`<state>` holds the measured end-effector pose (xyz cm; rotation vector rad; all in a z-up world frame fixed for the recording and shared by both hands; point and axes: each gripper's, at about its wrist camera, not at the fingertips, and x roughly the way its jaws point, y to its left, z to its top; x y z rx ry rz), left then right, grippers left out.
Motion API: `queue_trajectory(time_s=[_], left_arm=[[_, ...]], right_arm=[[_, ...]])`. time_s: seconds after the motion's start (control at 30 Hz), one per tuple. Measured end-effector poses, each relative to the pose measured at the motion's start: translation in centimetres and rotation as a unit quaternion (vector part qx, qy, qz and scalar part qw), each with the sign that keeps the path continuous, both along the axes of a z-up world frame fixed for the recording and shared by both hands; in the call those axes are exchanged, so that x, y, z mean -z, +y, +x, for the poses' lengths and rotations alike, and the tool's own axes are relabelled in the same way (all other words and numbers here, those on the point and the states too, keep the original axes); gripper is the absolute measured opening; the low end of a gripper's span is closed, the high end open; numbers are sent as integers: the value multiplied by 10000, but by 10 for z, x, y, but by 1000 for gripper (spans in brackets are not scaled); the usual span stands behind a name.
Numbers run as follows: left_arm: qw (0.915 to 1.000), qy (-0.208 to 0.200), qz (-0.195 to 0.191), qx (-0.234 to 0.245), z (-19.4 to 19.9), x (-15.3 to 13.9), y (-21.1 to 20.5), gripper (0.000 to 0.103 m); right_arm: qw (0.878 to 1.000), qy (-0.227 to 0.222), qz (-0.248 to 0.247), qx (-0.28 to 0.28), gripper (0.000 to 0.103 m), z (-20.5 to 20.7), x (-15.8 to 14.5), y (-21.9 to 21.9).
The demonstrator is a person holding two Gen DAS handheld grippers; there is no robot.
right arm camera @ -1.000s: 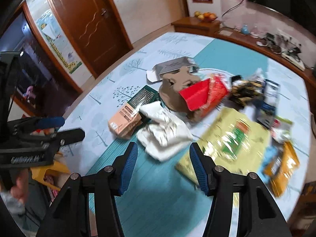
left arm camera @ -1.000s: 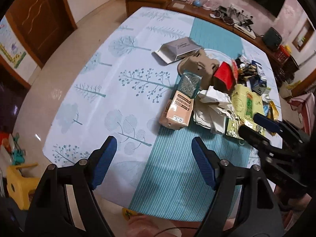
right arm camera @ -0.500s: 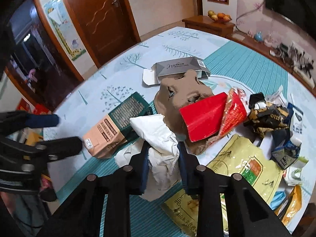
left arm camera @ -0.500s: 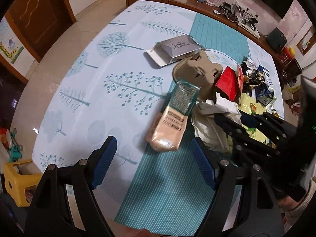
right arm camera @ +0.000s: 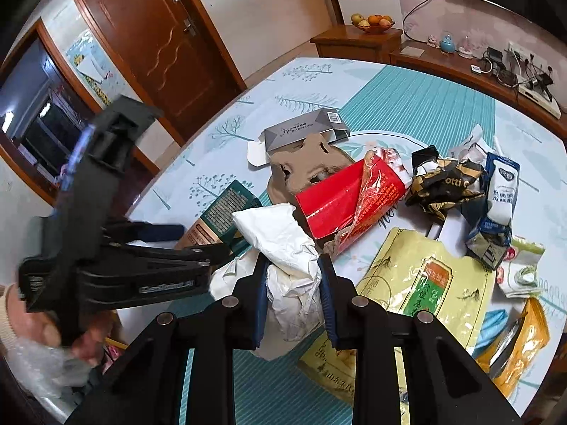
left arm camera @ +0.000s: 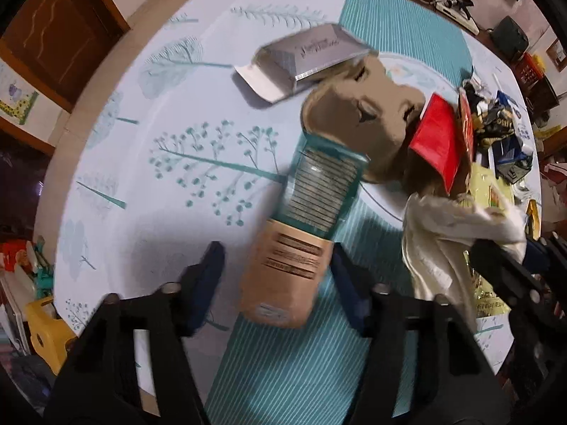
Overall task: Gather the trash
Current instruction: 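Grasp the beige-and-green milk carton with the left tool while the right tool grasps the white tissue, then carry carton and tissue over the black bin and open both tools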
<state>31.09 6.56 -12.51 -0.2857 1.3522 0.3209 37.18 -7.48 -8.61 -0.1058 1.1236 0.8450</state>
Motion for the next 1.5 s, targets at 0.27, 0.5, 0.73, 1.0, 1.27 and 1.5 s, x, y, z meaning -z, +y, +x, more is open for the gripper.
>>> queue_trajectory(time_s=[0.27,0.5,0.73,1.0,1.27,1.5], left_arm=[[9994,-345,-58,-19,-25,-24,3,34],[9970,-750,-124,123,-88,-77,8,34],[9908,-1166,-193,664,-159,-124,18,34],[9773,-1396,-175,1586,-232,-145,26,34],[9666,-1265,-426,2188,-299,-125,30,34],[9624,-882,-782,2446,-344,-86,19,34]], right_arm=[[9998,5,218,47,24,-25,-27,-8],[9984,-95,445,331,24,-69,-70,-17],[9945,-348,522,843,24,-139,-109,-25],[9771,-525,654,1955,24,-245,-134,-31],[9637,-377,490,2596,24,-349,-124,-31],[9566,52,69,2912,24,-415,-92,-35]])
